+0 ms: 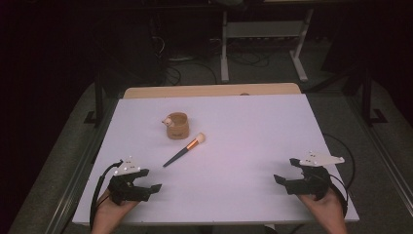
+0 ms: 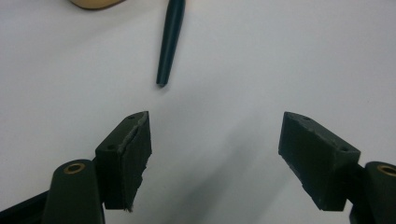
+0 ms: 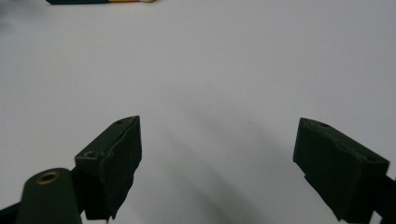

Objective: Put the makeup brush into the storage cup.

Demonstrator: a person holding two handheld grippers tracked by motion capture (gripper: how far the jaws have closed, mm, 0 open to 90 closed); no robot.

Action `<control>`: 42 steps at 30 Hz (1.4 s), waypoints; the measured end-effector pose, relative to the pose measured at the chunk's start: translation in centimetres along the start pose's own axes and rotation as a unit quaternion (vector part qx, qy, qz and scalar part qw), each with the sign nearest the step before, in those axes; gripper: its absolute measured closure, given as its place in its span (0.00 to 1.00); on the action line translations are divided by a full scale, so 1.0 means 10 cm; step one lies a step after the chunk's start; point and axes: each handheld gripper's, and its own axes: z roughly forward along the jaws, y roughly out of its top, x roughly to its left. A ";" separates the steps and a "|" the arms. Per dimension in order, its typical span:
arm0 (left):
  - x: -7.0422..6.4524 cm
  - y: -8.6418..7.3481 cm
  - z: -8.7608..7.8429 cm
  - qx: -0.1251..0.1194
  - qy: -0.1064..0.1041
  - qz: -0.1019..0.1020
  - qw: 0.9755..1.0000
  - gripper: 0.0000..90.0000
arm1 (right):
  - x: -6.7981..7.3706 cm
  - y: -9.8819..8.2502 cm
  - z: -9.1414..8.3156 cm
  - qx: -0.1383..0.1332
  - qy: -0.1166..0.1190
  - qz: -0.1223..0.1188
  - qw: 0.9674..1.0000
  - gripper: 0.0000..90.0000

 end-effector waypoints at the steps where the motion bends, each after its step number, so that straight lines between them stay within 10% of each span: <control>1: 0.00 0.00 0.00 -0.001 0.001 0.003 1.000 0.28 | -0.01 0.00 0.00 0.000 0.000 -0.001 1.000 0.17; 19: 0.03 0.16 0.10 -0.017 -0.016 -0.008 1.000 0.27 | -0.06 -0.01 -0.02 0.003 0.002 -0.001 1.000 0.16; 42: 0.04 0.69 0.27 0.005 -0.022 0.034 0.999 0.32 | -0.07 0.00 -0.03 0.005 0.008 0.000 1.000 0.17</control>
